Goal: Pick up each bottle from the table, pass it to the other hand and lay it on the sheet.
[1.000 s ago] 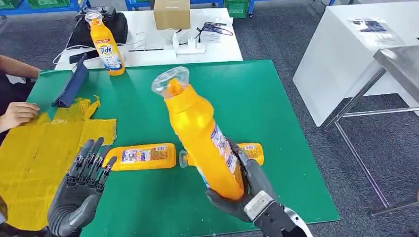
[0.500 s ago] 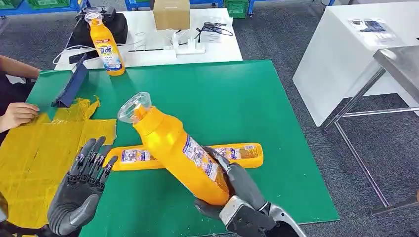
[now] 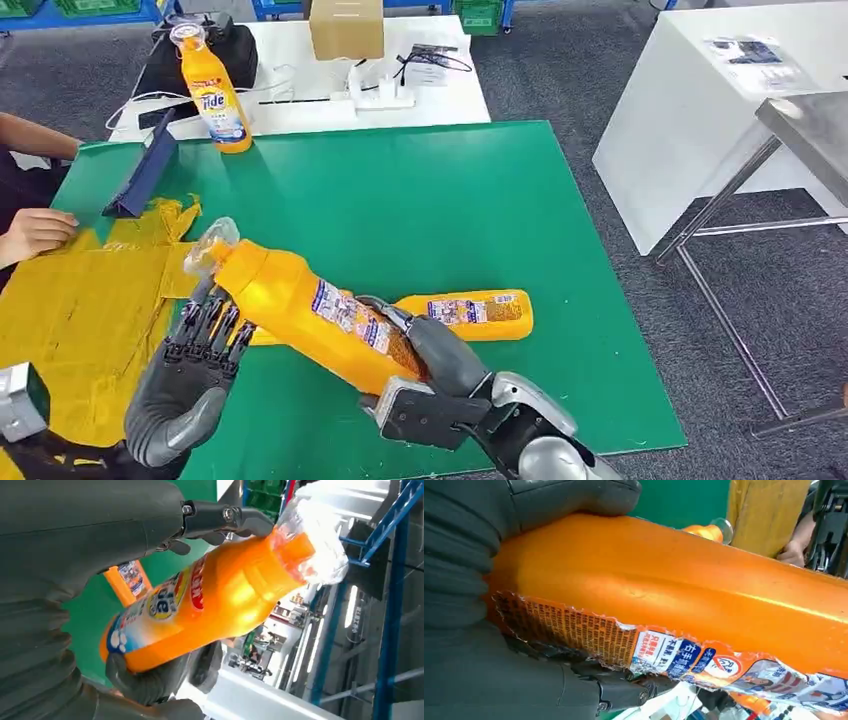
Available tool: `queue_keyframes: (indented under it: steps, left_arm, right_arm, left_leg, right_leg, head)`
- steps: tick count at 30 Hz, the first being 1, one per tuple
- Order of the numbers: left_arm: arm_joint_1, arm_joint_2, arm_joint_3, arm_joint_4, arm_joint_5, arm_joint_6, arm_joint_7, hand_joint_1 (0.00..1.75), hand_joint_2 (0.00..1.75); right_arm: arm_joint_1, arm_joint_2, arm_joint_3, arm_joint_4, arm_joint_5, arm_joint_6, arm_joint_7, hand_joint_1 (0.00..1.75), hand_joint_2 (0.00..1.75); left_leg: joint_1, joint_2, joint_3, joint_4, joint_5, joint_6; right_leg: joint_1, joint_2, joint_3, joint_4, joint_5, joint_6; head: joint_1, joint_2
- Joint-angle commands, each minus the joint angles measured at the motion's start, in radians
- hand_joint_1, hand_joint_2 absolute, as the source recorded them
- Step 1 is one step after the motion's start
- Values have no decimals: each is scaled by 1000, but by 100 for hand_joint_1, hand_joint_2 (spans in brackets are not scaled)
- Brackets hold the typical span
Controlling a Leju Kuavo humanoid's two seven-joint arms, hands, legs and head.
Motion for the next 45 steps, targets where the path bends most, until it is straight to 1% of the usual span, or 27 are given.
queue_keyframes:
  steps: [1, 3, 5, 8, 11, 16, 17, 21, 28, 31, 36, 37, 38, 39, 45]
  left_arm:
    - [-42, 7, -59, 72, 3, -13, 10, 0, 175]
    - [-44, 8, -61, 72, 3, -14, 11, 0, 175]
    - [-49, 7, -64, 78, 5, -15, 13, 0, 175]
    - [-70, -2, -63, 93, -14, -2, 17, 0, 175]
    - [-85, -10, -56, 104, -40, 14, 17, 0, 175]
    - [-90, -10, -55, 107, -40, 12, 17, 0, 175]
    - [-89, -10, -55, 107, -40, 12, 17, 0, 175]
    - [-89, -10, -55, 107, -40, 12, 17, 0, 175]
    - [-118, -31, -39, 121, -133, 41, 8, 0, 175]
    - [-126, -34, -38, 127, -145, 37, 7, 0, 175]
    - [-128, -36, -38, 127, -149, 37, 7, 0, 175]
    - [-127, -36, -40, 126, -149, 36, 7, 0, 175]
    - [-125, -36, -40, 125, -147, 35, 7, 0, 175]
    - [-124, -34, -42, 125, -141, 31, 3, 175, 175]
    - [-118, -28, -51, 121, -113, 4, -12, 175, 175]
  right_arm:
    - [-131, 13, 102, 121, -5, 25, 30, 175, 175]
    - [-140, 14, 110, 123, -5, 27, 31, 175, 175]
    - [-170, 23, 135, 127, -3, 34, 42, 175, 175]
    - [-233, 45, 194, 144, -25, 55, 73, 175, 175]
    - [-270, 53, 243, 153, -41, 59, 87, 175, 175]
    - [-272, 54, 247, 155, -43, 58, 91, 175, 175]
    - [-272, 51, 246, 155, -43, 58, 91, 175, 175]
    - [-272, 51, 246, 155, -43, 58, 91, 175, 175]
    - [-344, 79, 338, 160, -91, 69, 118, 175, 175]
    - [-371, 90, 373, 157, -111, 74, 133, 175, 175]
    - [-365, 76, 385, 154, -114, 75, 133, 175, 175]
    - [-365, 74, 386, 159, -117, 75, 132, 175, 175]
    - [-365, 73, 386, 161, -118, 75, 132, 175, 175]
    - [-364, 72, 386, 164, -120, 74, 130, 175, 175]
    - [-356, 66, 379, 170, -122, 71, 129, 175, 175]
  left_leg:
    - [0, 4, 4, 0, -2, 0]
    - [0, 3, 5, 0, -2, 0]
    - [0, 2, 2, 0, -1, 0]
    - [0, 5, 3, 1, -1, 0]
    - [0, 5, 3, 0, -1, 0]
    - [0, 2, 2, -1, 0, 0]
    - [0, 3, 4, 0, -1, 0]
    - [0, 2, 3, 0, -1, 0]
    - [0, 3, 1, 0, 0, 0]
    - [0, 4, 2, 1, -1, 0]
    - [0, 2, 3, 1, -1, 0]
    - [0, 1, 1, 0, 0, 0]
    - [0, 2, 3, 0, -1, 0]
    - [0, 2, 2, 0, -1, 0]
    - [0, 2, 3, 0, -1, 0]
  right_leg:
    - [0, 2, 4, 0, -1, -2]
    - [1, 1, 4, -1, -1, -3]
    - [0, 1, -3, 0, 0, -2]
    - [0, 4, -3, 1, -1, -3]
    - [0, 4, -2, 1, 0, -3]
    - [0, 1, -1, -1, 0, -2]
    - [0, 1, 1, 0, -1, -2]
    - [0, 1, 4, -1, -1, -2]
    - [0, 2, 0, 1, 0, -2]
    - [0, 2, -1, 1, -1, -3]
    - [1, 0, 1, 0, -1, -3]
    - [0, 0, -1, 0, 0, -1]
    - [1, 1, 2, 0, -1, -3]
    - [0, 1, 2, 0, -1, -2]
    - [1, 0, 4, 0, -1, -3]
  head:
    - [0, 0]
    - [0, 0]
    - [0, 0]
    - [0, 0]
    - [0, 0]
    - [0, 0]
    - [0, 0]
    - [0, 0]
    - [0, 0]
    - [0, 0]
    - [0, 0]
    - [0, 0]
    - [0, 0]
    - [0, 0]
    - [0, 0]
